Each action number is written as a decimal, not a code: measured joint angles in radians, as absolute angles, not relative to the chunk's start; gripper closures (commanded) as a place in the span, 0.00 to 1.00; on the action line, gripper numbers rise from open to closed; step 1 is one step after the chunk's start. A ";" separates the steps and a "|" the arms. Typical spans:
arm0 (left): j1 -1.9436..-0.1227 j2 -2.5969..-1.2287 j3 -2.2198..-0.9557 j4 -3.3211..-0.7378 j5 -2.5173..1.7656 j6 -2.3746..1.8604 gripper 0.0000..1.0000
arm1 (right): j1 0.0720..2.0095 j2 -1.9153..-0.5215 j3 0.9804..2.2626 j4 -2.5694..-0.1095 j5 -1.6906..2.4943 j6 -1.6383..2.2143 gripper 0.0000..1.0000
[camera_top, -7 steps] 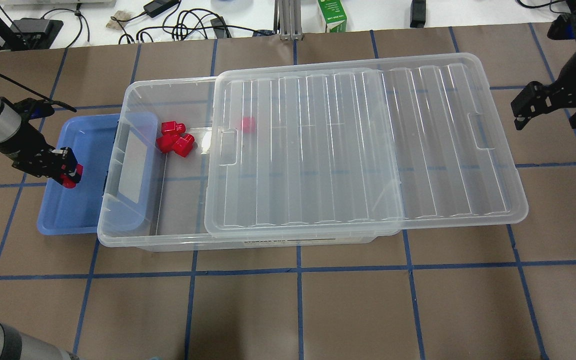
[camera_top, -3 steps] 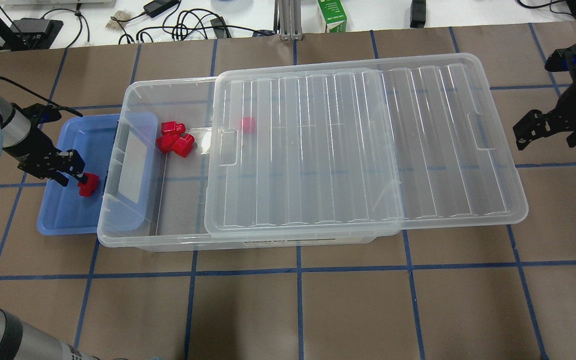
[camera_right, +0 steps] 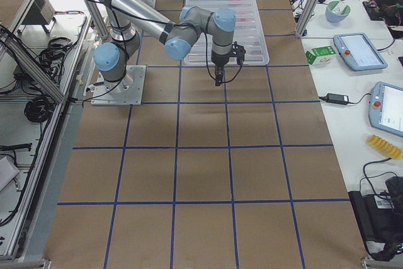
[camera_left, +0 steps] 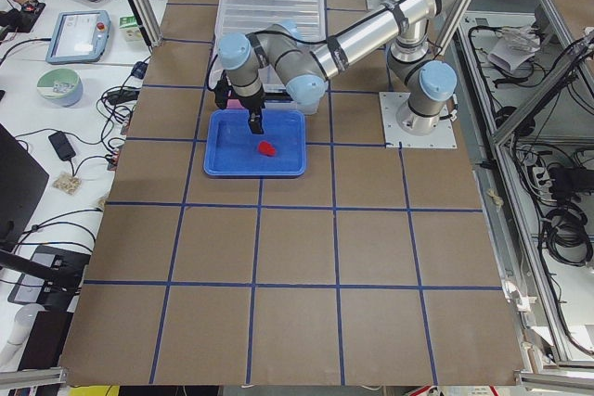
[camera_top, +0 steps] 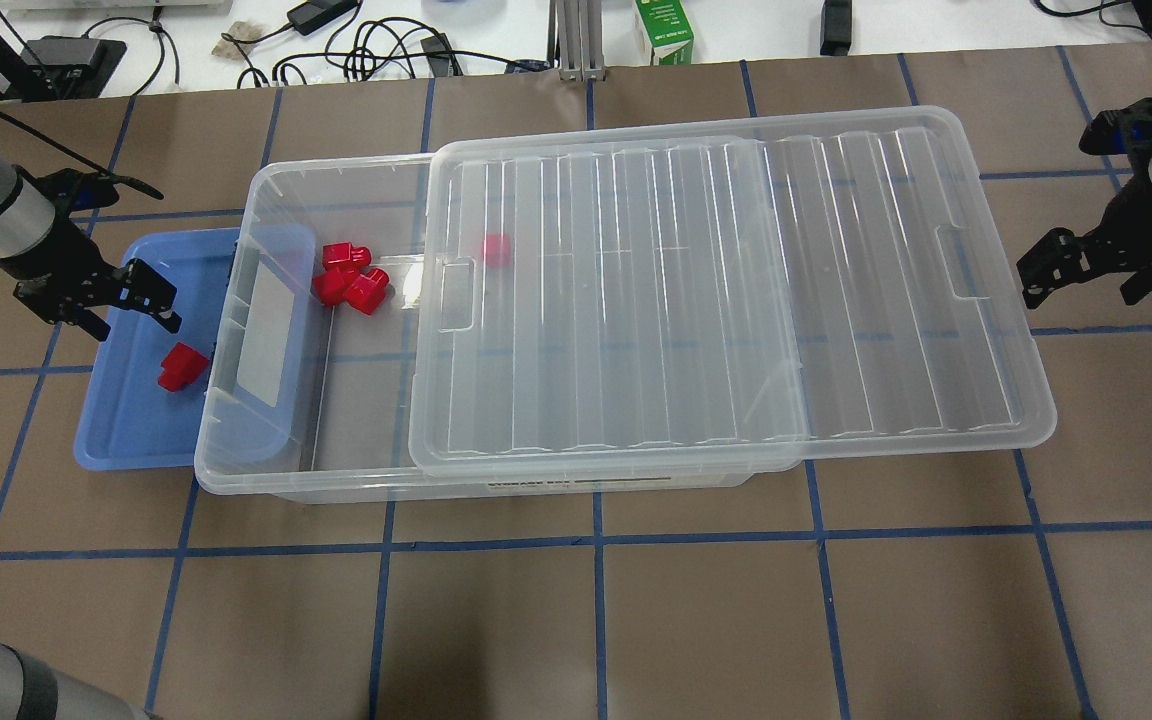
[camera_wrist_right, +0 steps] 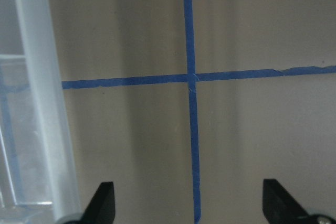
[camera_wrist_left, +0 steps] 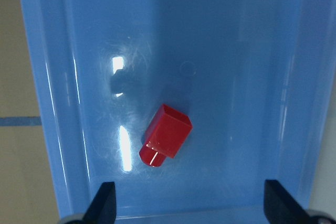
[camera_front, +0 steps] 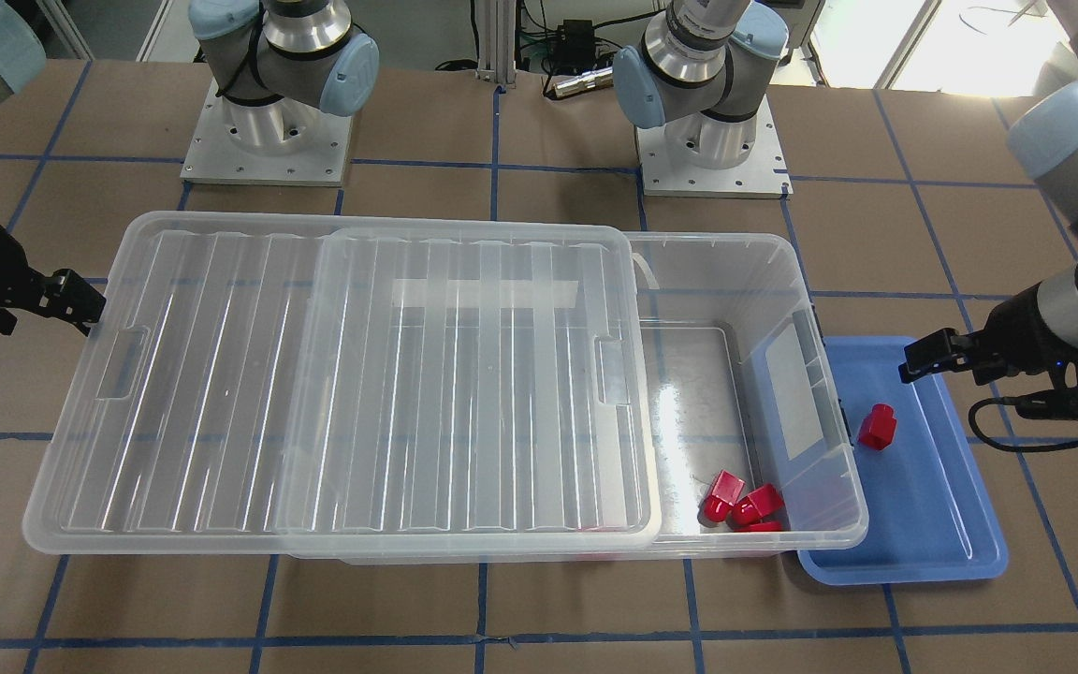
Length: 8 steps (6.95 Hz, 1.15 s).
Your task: Place red block in blue tray from box
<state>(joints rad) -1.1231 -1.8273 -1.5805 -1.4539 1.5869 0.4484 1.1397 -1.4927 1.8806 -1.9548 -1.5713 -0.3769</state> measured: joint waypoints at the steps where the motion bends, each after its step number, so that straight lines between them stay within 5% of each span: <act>1: -1.166 -1.787 -1.544 -1.520 1.609 0.418 0.00 | 1.144 -1.491 1.881 -1.953 -1.549 -0.371 0.00; 8: -1.519 -1.605 -1.522 -1.633 1.659 0.140 0.00 | 1.370 -1.495 1.879 -1.959 -1.532 -0.156 0.00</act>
